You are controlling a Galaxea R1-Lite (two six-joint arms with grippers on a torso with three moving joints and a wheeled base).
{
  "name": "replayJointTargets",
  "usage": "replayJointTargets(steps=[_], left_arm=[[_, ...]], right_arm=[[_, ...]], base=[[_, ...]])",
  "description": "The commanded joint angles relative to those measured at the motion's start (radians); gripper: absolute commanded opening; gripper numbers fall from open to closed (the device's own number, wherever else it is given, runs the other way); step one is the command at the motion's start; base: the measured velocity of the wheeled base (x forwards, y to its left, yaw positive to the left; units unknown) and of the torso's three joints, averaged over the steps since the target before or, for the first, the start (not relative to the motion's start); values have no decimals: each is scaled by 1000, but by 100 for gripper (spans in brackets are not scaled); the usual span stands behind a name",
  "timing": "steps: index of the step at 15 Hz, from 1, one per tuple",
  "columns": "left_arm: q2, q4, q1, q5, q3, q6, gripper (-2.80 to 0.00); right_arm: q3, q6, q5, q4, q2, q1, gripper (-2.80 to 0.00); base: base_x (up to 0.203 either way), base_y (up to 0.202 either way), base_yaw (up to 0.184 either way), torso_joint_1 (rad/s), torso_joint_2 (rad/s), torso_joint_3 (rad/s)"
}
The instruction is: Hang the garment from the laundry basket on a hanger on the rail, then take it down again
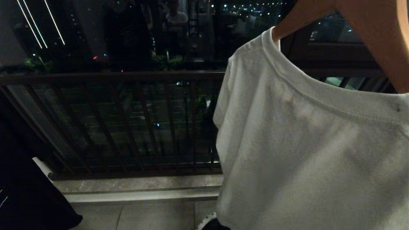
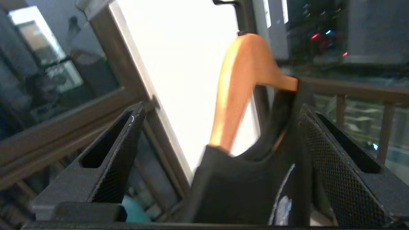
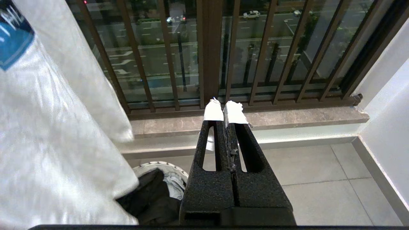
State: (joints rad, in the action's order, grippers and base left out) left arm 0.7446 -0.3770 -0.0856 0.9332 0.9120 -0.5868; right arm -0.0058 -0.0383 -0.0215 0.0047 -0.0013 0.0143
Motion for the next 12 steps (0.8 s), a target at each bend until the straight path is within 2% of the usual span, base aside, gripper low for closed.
replayJointTargets(steps=[1, 3, 4, 5, 6, 7, 9, 11, 12], left_arm=[[-29, -4, -11, -60, -21, -3, 0], [-36, -4, -33, -225, -51, 25, 0], [-38, -1, -46, -278, -55, 45, 0], [-36, 1, -48, -290, -56, 51, 0], [-35, 1, -48, -297, -55, 59, -280], [-35, 1, -48, -341, -55, 83, -280], [-36, 4, -48, -422, -55, 91, -280], [-32, 3, -48, -444, -54, 99, -280], [-28, 4, -48, -483, -58, 127, -280]], right_arm=[[0, 0, 0, 0, 1, 0, -280], [0, 0, 0, 0, 0, 0, -280], [0, 0, 0, 0, 1, 1, -280], [0, 0, 0, 0, 1, 0, -280], [0, 0, 0, 0, 1, 0, -280], [0, 0, 0, 0, 0, 0, -280], [0, -1, 0, 0, 1, 0, -280], [0, -1, 0, 0, 0, 0, -280], [0, -1, 0, 0, 1, 0, -280]], base=[[0, 0, 0, 0, 0, 0], [0, 0, 0, 0, 0, 0], [0, 0, 0, 0, 0, 0], [0, 0, 0, 0, 0, 0], [0, 0, 0, 0, 0, 0], [0, 0, 0, 0, 0, 0], [0, 0, 0, 0, 0, 0], [0, 0, 0, 0, 0, 0], [0, 0, 0, 0, 0, 0]])
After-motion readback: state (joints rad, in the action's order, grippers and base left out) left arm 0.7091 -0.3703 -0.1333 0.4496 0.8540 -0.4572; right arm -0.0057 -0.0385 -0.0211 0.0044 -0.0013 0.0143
